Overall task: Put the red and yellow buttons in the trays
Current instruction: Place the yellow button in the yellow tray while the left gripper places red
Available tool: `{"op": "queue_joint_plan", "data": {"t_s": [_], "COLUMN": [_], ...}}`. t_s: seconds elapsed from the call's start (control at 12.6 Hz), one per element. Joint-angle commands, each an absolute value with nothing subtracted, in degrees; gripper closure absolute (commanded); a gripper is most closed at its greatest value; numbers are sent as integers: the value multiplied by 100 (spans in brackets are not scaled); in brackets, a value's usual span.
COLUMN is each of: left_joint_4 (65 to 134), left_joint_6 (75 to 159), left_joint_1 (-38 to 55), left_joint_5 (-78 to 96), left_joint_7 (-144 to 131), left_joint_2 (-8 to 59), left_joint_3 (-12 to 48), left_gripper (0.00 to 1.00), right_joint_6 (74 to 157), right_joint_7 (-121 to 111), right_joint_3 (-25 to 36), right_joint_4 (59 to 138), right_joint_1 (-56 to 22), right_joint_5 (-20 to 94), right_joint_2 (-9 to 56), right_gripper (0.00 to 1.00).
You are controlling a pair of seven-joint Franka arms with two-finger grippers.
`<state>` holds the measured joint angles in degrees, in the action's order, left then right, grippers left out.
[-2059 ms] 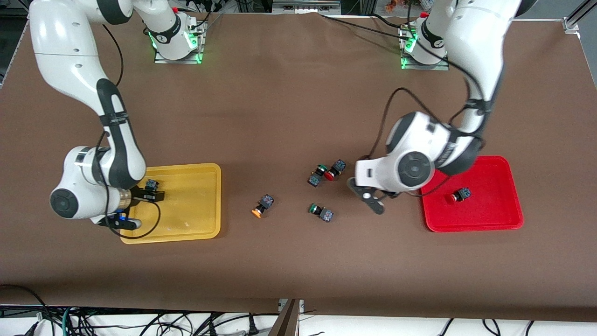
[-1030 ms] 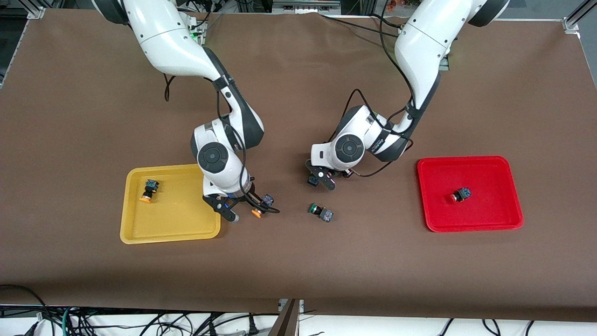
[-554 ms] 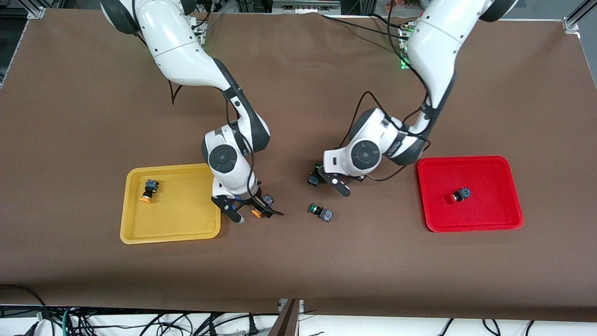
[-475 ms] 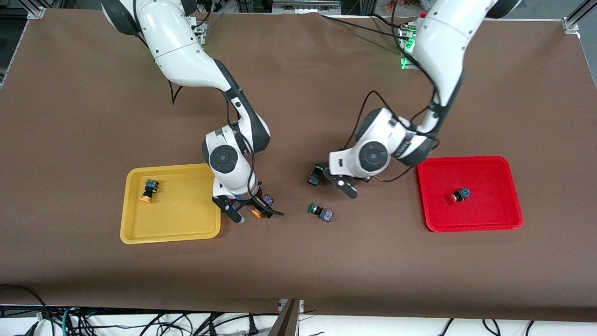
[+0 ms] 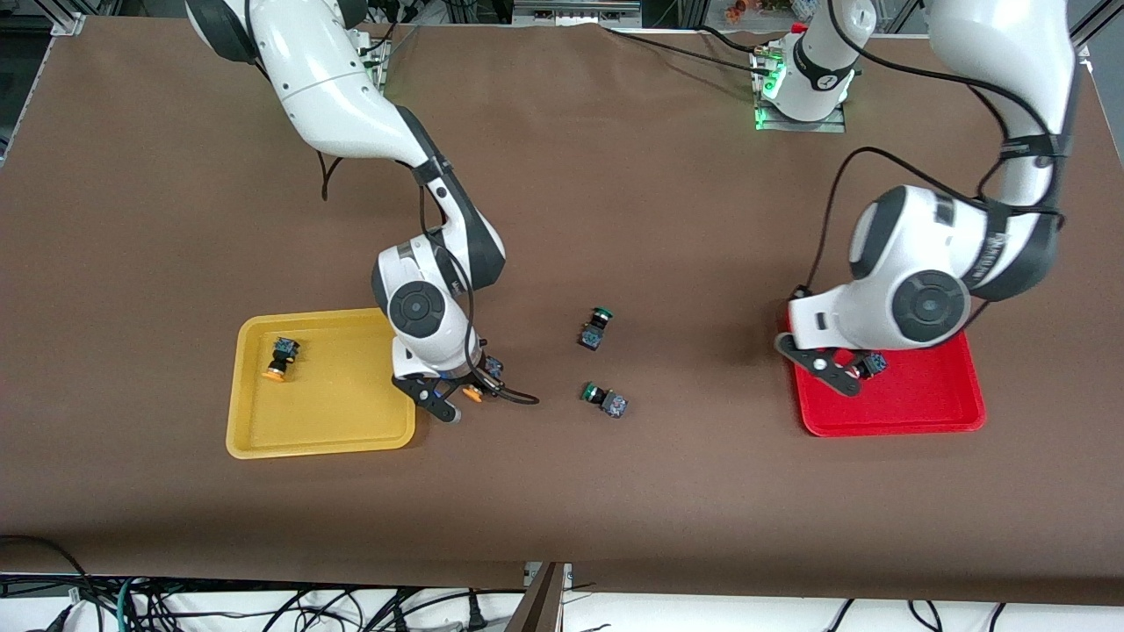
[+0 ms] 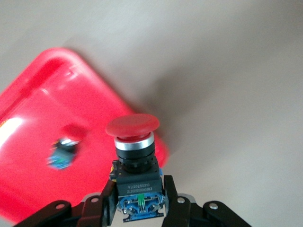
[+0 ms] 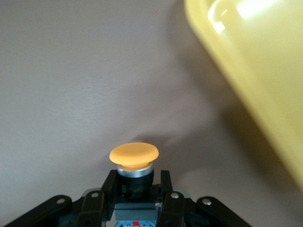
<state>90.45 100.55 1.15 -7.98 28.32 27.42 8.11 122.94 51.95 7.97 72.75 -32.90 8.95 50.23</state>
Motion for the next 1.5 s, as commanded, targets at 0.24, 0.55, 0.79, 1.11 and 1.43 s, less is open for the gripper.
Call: {"op": "queue_joint_plan", "data": {"t_s": [0.24,0.55,0.79,1.11,1.43], "left_joint_4": [9264,9150,8388,7787,8415], "left_joint_6": [11387,11331,9902,8484,8847], "left_joint_1": [-1633,-1574,-925,-554,-528], "left_joint_5": [-993,-984,-897,-896,-68], "left_joint_7": [5805,6232,5025,2317,1289], "left_joint_2": [3654,3342,2980,2331,1041], "left_joint_3": [905,1010,1090,1545,1059], "left_gripper": [82,0,0,0,0], "right_joint_6": [10882,10916,10846,10015,8484], "right_joint_7": [1517,1020,853,248,308], "right_joint_3": [747,738,756,1001,1195], "right_joint_4": [7355,7769,7805,7691,7410], "right_joint_1": [-2015,-1811,-1714,-1644,-1687], "right_joint_5": [940,897,862,879,686], "right_joint_2": [4641,4693,4650,3905,2938], "right_gripper": [97,90,0,0,0]}}
